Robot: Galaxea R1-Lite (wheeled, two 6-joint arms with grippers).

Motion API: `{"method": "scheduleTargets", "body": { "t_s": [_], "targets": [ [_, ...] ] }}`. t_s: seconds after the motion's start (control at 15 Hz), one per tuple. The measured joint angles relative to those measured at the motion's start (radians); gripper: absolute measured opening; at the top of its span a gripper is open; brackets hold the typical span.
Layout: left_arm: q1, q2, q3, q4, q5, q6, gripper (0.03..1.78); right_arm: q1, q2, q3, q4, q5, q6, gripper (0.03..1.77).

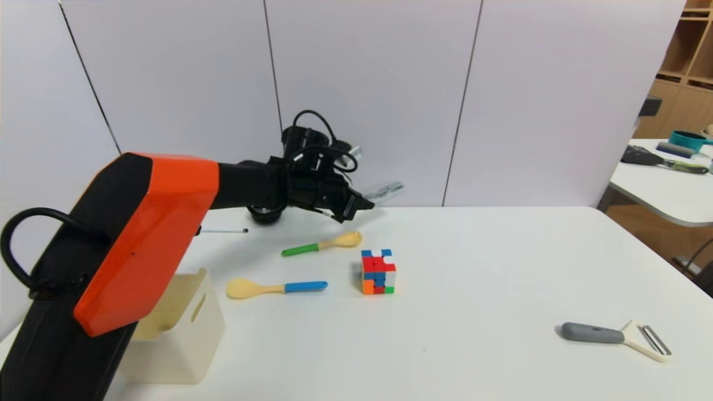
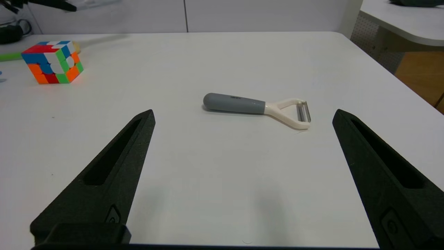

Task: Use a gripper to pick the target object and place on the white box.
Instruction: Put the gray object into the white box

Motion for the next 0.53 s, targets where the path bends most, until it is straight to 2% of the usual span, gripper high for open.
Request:
{"method": "scheduleTargets", "body": {
  "t_s": [0.27, 0.53],
  "targets": [
    [0.001, -0.185, 0.1, 0.083, 0.004, 0.026, 0.59, 0.0, 0.0, 0.0, 0.0, 0.0, 0.0, 1.77],
    [0.018, -0.446, 0.278, 0.167, 0.028, 0.029, 0.59, 0.0, 0.0, 0.0, 0.0, 0.0, 0.0, 1.77]
  ]
}}
